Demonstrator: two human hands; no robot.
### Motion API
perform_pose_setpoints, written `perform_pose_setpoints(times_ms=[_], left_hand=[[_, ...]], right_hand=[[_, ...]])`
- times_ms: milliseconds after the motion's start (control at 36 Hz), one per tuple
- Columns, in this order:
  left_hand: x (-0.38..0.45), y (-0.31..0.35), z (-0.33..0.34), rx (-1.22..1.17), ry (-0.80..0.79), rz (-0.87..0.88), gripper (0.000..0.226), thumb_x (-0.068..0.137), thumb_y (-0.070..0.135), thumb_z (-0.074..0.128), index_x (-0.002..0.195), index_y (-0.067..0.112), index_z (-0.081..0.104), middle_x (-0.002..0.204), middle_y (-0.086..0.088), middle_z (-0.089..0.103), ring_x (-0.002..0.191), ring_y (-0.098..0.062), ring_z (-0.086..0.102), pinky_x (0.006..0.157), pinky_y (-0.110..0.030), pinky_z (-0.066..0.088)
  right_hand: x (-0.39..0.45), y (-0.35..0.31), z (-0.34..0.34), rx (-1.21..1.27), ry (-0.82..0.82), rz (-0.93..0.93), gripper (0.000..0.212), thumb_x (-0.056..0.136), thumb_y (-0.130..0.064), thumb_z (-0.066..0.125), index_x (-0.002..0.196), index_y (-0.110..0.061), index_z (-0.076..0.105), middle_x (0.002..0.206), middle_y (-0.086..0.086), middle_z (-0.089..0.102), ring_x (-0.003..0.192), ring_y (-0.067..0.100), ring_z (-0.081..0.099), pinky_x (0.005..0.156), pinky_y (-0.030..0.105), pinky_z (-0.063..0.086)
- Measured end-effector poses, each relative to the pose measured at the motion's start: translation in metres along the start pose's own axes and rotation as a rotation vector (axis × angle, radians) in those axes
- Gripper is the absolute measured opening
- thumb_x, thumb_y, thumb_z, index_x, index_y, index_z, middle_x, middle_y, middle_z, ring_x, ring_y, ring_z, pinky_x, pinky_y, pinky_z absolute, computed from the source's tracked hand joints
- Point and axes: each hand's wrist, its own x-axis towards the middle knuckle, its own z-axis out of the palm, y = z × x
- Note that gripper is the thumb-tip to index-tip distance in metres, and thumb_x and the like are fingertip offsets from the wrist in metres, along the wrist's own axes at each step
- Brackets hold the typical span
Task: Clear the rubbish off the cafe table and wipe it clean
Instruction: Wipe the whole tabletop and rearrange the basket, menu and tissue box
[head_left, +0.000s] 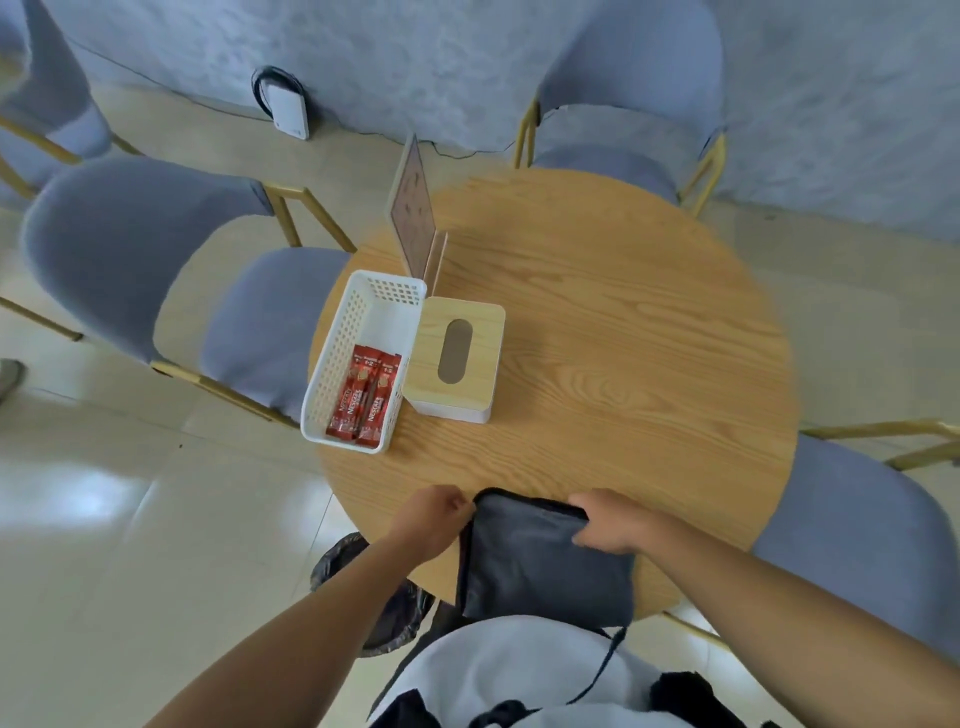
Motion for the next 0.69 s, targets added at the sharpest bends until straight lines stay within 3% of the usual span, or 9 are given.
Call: perform_pose_setpoints(times_ms=[139, 250, 306, 333, 417, 472, 556, 639, 694], left_hand=[[-0.005, 0.009, -0.052, -0.043, 0.242, 0.205, 0.017, 0.101, 0.026, 0.058, 0.093, 0.018, 0.070, 0.073, 0.006, 0.066, 0.066, -0.013, 0.062, 0.068, -0.037, 0.058], [-0.002, 0.006, -0.115, -0.218, 0.596, 0.195, 0.017, 0.100, 0.023, 0.060, 0.088, 0.015, 0.069, 0.071, 0.001, 0.067, 0.061, -0.013, 0.062, 0.057, -0.029, 0.051], [0.010, -0.005, -0.146, -0.244, 0.750, 0.146, 0.010, 0.097, 0.026, 0.063, 0.101, 0.018, 0.068, 0.085, 0.003, 0.066, 0.078, -0.014, 0.064, 0.065, -0.030, 0.050], [0.020, -0.014, -0.159, -0.243, 0.781, 0.097, 0.023, 0.095, 0.029, 0.066, 0.116, 0.019, 0.065, 0.099, 0.001, 0.065, 0.093, -0.018, 0.063, 0.076, -0.033, 0.050], [0.053, -0.049, -0.190, -0.204, 0.638, -0.144, 0.072, 0.088, 0.033, 0.076, 0.150, 0.023, 0.041, 0.143, -0.008, 0.050, 0.133, -0.030, 0.046, 0.106, -0.049, 0.044], [0.064, -0.060, -0.200, -0.332, 0.451, -0.257, 0.090, 0.085, 0.025, 0.080, 0.158, 0.026, 0.027, 0.150, -0.008, 0.043, 0.130, -0.035, 0.048, 0.094, -0.052, 0.053], [0.064, -0.058, -0.201, -0.521, 0.185, -0.291, 0.078, 0.091, 0.004, 0.068, 0.157, 0.024, 0.031, 0.140, -0.012, 0.053, 0.103, -0.026, 0.060, 0.060, -0.034, 0.053], [0.064, -0.060, -0.192, -0.408, 0.119, -0.276, 0.056, 0.098, -0.001, 0.049, 0.148, 0.024, 0.045, 0.116, -0.010, 0.063, 0.088, -0.024, 0.066, 0.057, -0.038, 0.058], [0.063, -0.064, -0.187, -0.351, 0.139, -0.270, 0.055, 0.098, -0.003, 0.043, 0.145, 0.024, 0.046, 0.114, -0.009, 0.063, 0.088, -0.028, 0.068, 0.058, -0.043, 0.063]], right_hand=[[0.006, -0.034, -0.027, 0.345, 0.250, 0.017, 0.029, 0.084, -0.047, 0.064, 0.101, -0.023, 0.065, 0.102, -0.007, 0.067, 0.095, 0.015, 0.064, 0.084, 0.032, 0.052], [0.017, -0.073, -0.058, 0.525, 0.459, 0.014, 0.062, 0.089, -0.052, 0.062, 0.139, -0.017, 0.050, 0.134, 0.002, 0.056, 0.121, 0.022, 0.056, 0.097, 0.035, 0.047], [0.024, -0.096, -0.072, 0.648, 0.505, 0.006, 0.081, 0.088, -0.056, 0.062, 0.153, -0.018, 0.034, 0.151, 0.004, 0.044, 0.134, 0.024, 0.047, 0.106, 0.039, 0.043], [0.029, -0.108, -0.078, 0.723, 0.518, 0.004, 0.087, 0.086, -0.059, 0.063, 0.155, -0.019, 0.029, 0.154, 0.004, 0.040, 0.136, 0.025, 0.045, 0.108, 0.042, 0.042], [0.040, -0.144, -0.093, 0.929, 0.516, 0.050, 0.091, 0.082, -0.057, 0.066, 0.154, -0.018, 0.027, 0.151, 0.003, 0.042, 0.130, 0.026, 0.049, 0.103, 0.045, 0.047], [0.047, -0.162, -0.098, 1.001, 0.500, 0.078, 0.075, 0.082, -0.050, 0.069, 0.143, -0.018, 0.038, 0.136, 0.002, 0.054, 0.112, 0.024, 0.057, 0.092, 0.042, 0.051], [0.061, -0.179, -0.100, 0.973, 0.518, 0.072, 0.056, 0.084, -0.032, 0.069, 0.132, -0.020, 0.045, 0.122, 0.001, 0.061, 0.098, 0.022, 0.060, 0.083, 0.035, 0.052], [0.067, -0.185, -0.098, 0.913, 0.512, 0.068, 0.059, 0.088, -0.021, 0.060, 0.141, -0.020, 0.034, 0.112, -0.001, 0.058, 0.092, 0.021, 0.057, 0.078, 0.035, 0.050], [0.066, -0.187, -0.097, 0.886, 0.510, 0.072, 0.064, 0.090, -0.020, 0.058, 0.145, -0.017, 0.026, 0.111, 0.000, 0.055, 0.093, 0.023, 0.056, 0.081, 0.037, 0.053]])
